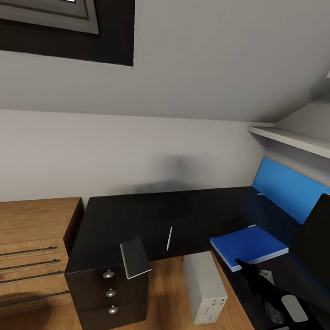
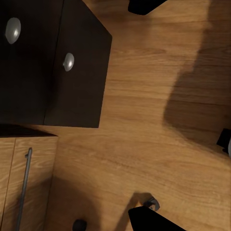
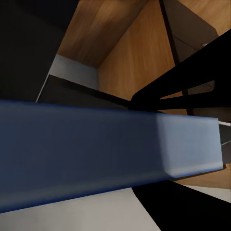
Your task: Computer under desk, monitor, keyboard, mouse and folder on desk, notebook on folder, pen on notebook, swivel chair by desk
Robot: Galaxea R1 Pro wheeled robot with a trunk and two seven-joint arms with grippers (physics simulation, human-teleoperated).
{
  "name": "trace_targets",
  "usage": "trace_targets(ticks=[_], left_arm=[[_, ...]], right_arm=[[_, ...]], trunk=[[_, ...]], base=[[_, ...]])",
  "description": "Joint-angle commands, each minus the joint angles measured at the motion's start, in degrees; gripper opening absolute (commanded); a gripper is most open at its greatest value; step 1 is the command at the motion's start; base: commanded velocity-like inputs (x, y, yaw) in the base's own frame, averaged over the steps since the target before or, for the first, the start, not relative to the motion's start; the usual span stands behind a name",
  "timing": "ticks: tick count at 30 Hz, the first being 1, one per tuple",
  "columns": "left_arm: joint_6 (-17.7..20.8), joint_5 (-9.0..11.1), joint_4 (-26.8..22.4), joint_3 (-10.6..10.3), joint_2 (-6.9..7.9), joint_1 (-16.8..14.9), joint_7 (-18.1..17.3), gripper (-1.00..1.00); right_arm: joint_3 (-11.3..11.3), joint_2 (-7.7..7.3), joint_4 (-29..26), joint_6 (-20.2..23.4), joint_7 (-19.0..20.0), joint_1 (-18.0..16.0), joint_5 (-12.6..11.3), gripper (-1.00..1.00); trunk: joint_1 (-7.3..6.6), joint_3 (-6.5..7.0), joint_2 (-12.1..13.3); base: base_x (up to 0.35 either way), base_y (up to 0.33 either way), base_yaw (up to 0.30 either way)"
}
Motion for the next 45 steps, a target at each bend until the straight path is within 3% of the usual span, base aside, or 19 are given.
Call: trace_targets(ticks=[1,7,16,42,45], left_arm=[[-0.2,0.36,0.03,-0.12,0.0,-0.04,-0.15,1.0],[-0.24,0.36,0.03,-0.12,0.0,-0.03,-0.16,1.0],[-0.33,0.36,0.03,-0.12,0.0,-0.03,-0.15,1.0],[-0.33,0.36,0.03,-0.12,0.0,-0.03,-0.13,1.0],[-0.33,0.36,0.03,-0.1,0.0,-0.04,-0.15,1.0]], right_arm=[[-0.32,0.02,0.01,0.7,0.06,-0.08,-0.09,-1.0],[-0.62,0.01,0.01,2.12,0.06,-0.07,-0.47,-1.0],[-1.16,-0.06,0.01,2.69,-0.01,-0.07,-3.65,-1.0],[-1.31,-0.06,0.86,3.21,0.0,-0.06,-4.19,-1.0],[-1.34,-0.08,0.84,3.35,-0.01,-0.06,-4.2,-1.0]], trunk=[[0.02,-0.1,-0.08],[1.34,-1.17,-2.49],[3.31,-2.79,-6.1],[9.02,-7.46,-16.53],[9.02,-7.46,-16.53]], base=[[0.0,0.0,0.0],[0.0,0.0,0.0],[0.0,0.0,0.0],[0.0,0.0,0.0],[0.0,0.0,0.0]])
